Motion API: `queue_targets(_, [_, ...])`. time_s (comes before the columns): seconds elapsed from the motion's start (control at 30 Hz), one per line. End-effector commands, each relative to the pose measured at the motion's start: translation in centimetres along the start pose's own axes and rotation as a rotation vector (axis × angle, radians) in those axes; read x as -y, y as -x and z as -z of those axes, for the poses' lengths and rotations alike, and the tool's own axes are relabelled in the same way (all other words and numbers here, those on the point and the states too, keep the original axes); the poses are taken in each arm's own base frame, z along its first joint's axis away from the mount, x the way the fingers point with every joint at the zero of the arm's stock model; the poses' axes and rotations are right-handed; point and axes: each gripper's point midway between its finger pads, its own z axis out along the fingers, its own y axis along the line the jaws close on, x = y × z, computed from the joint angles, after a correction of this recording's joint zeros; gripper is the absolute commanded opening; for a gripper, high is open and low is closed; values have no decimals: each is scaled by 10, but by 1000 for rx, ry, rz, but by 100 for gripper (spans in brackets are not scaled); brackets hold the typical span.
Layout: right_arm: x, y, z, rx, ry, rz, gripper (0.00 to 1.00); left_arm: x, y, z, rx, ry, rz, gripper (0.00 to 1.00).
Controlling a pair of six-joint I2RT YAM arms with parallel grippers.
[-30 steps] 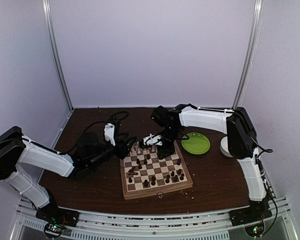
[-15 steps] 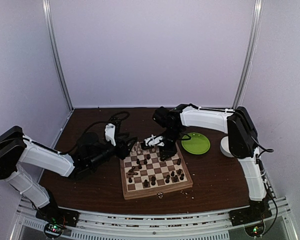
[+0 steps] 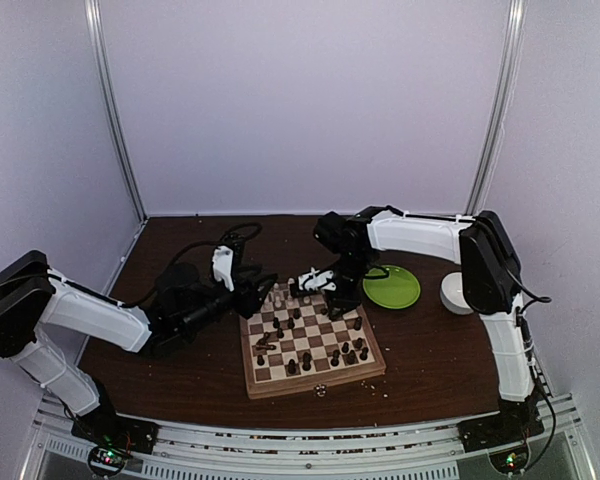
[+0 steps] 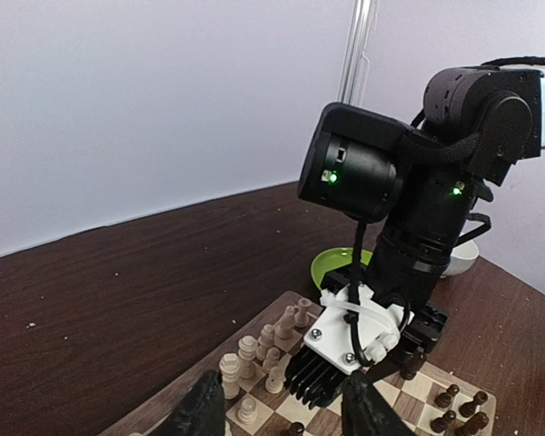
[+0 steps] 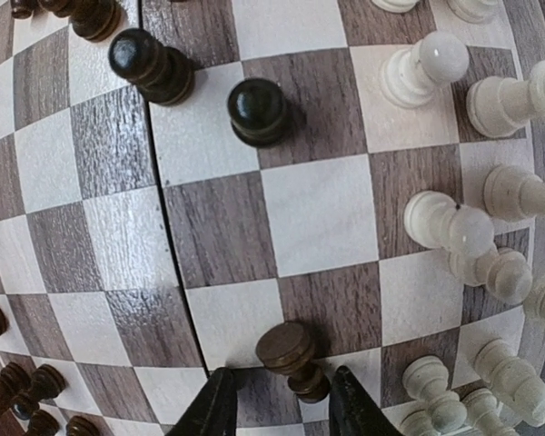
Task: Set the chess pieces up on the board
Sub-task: Pick up the pawn from the chessboard, then pass from the right arm to the left
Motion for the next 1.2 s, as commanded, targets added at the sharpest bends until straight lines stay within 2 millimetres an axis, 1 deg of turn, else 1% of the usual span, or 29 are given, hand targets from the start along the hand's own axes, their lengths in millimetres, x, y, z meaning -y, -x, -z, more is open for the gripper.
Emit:
queue_targets(0.0, [-4,-2,-2,8,14,-30,30,2,17,-4,56,-14,13,45])
queue_targets(0.1, [-2,1,-3,21,9,-39,21,2,18,-4,58,-14,13,45])
queue_targets(0.2, [-2,3,-3,35,9,-42,15,1,18,-4,58,-13,13,45])
queue_targets(0.27, [-4,5,0,51,12,-43,12,1,18,-4,58,-11,13,45])
queue_targets(0.37, [-6,12,7,89,16,-53,11,0,17,-3,57,-8,16,45])
queue_targets(0.5, [-11,17,21,124,14,-86,10,0,18,-1,45,-5,11,46])
queue_targets(0.63, [-19,23,53,181,2,-122,10,8,27,5,27,-41,12,46])
queue_targets(0.67, [-23,25,60,202,5,-134,9,9,25,7,13,-52,26,45])
queue_targets(0.7, [-26,27,69,226,5,-148,9,13,27,11,10,-73,44,45])
queue_targets(0.8, [-37,32,93,297,9,-185,9,26,20,17,-52,-148,127,45])
queue_targets(0.87, [-48,36,108,346,26,-206,9,44,15,19,-103,-248,178,45])
queue_targets(0.93, [-60,41,121,397,60,-226,10,67,11,21,-157,-376,208,44])
queue_targets(0.97, [-66,43,128,422,78,-232,10,75,6,22,-194,-417,221,44])
queue_targets(1.03, [-78,48,139,469,115,-235,10,86,-3,22,-247,-484,252,43])
queue_targets(1.1, [-87,49,146,503,140,-238,10,96,-3,20,-258,-541,301,43])
queue_targets(1.17, [-93,50,150,530,150,-236,10,101,-3,15,-261,-569,353,42])
